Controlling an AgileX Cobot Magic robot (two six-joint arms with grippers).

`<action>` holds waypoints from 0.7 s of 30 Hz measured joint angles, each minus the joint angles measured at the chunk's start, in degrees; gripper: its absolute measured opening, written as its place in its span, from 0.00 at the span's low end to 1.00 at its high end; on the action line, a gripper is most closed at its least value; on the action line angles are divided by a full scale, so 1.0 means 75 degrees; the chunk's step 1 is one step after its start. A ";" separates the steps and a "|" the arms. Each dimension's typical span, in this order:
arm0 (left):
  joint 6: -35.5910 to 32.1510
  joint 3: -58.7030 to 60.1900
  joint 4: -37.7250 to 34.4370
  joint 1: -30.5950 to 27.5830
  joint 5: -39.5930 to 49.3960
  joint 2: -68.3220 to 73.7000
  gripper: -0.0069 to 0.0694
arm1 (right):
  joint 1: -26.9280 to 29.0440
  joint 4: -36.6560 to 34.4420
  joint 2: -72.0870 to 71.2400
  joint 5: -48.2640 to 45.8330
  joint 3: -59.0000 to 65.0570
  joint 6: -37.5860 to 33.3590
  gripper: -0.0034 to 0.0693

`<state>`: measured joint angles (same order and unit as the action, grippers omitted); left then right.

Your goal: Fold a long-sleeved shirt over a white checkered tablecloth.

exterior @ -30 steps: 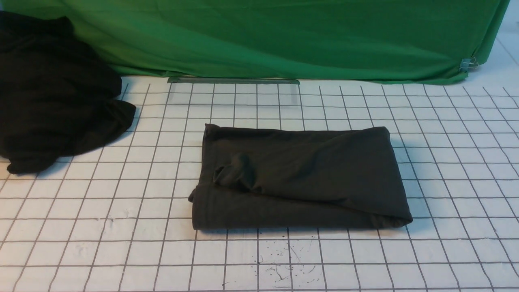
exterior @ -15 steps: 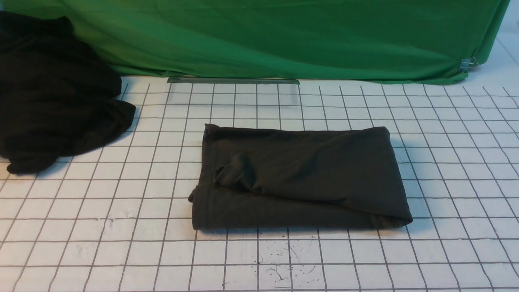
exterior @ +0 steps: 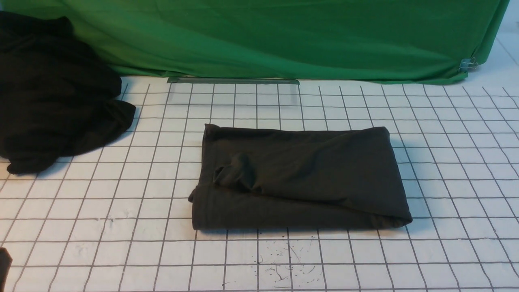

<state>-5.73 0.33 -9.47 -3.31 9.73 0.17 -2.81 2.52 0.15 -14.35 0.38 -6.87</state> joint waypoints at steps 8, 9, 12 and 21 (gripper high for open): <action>0.0000 0.0007 0.0072 0.0000 0.0401 0.0000 0.09 | 0.0000 0.0000 0.0000 0.0000 0.0000 0.0000 0.38; 0.0000 0.0007 0.0090 0.0020 0.0401 0.0000 0.09 | 0.0000 0.0000 0.0000 0.0000 0.0000 0.0000 0.38; 0.0000 0.0007 0.0176 0.0166 0.0404 0.0000 0.09 | 0.0000 0.0000 0.0000 0.0000 0.0000 0.0000 0.38; 0.0117 0.0007 0.0487 0.0277 0.0410 0.0000 0.09 | 0.0000 0.0000 0.0000 0.0000 0.0000 0.0000 0.38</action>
<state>-4.85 0.38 -5.82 -1.23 12.80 0.17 -2.81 2.52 0.15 -14.35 0.38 -6.87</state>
